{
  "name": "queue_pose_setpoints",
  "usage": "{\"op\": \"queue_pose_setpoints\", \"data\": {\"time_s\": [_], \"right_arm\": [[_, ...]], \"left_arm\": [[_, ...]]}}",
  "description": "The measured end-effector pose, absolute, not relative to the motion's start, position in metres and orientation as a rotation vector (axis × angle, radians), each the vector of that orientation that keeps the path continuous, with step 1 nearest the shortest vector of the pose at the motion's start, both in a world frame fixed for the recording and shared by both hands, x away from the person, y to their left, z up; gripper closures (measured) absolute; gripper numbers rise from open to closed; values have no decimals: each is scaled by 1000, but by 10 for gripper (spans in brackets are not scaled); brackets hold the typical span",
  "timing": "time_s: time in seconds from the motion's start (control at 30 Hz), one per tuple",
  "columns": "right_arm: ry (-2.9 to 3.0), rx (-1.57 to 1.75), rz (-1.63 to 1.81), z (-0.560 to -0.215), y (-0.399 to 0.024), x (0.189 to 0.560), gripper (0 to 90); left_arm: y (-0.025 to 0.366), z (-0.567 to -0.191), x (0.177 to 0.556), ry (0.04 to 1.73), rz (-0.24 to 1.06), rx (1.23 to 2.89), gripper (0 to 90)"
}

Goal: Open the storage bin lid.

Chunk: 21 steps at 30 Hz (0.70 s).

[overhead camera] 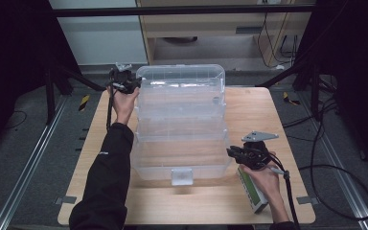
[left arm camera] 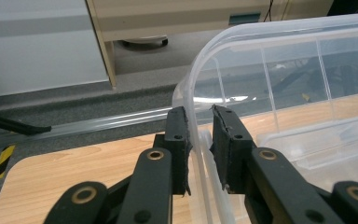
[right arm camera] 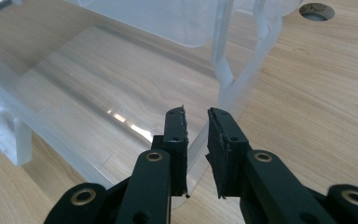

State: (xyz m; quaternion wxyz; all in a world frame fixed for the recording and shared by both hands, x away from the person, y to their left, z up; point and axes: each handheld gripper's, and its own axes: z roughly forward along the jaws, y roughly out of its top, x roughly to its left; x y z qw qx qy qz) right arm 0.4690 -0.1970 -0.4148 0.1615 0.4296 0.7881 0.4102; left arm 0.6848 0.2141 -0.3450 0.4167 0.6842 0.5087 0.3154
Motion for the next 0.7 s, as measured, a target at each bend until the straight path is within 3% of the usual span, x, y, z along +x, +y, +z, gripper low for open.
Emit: {"op": "queue_pose_setpoints", "data": {"time_s": [0.3, 0.37, 0.53, 0.7], "right_arm": [[2248, 1232, 1166, -415, -197, 468, 787], [2247, 1234, 1162, -414, -197, 468, 787], [2259, 1234, 1158, -413, -196, 468, 799], [2259, 1239, 1185, -412, -196, 467, 811]], "left_arm": [[214, -346, 687, 1278, 791, 1718, 750], [215, -345, 686, 1250, 858, 1729, 745], [213, -342, 684, 1199, 881, 1778, 840], [224, -344, 674, 1238, 861, 1735, 800]]}}
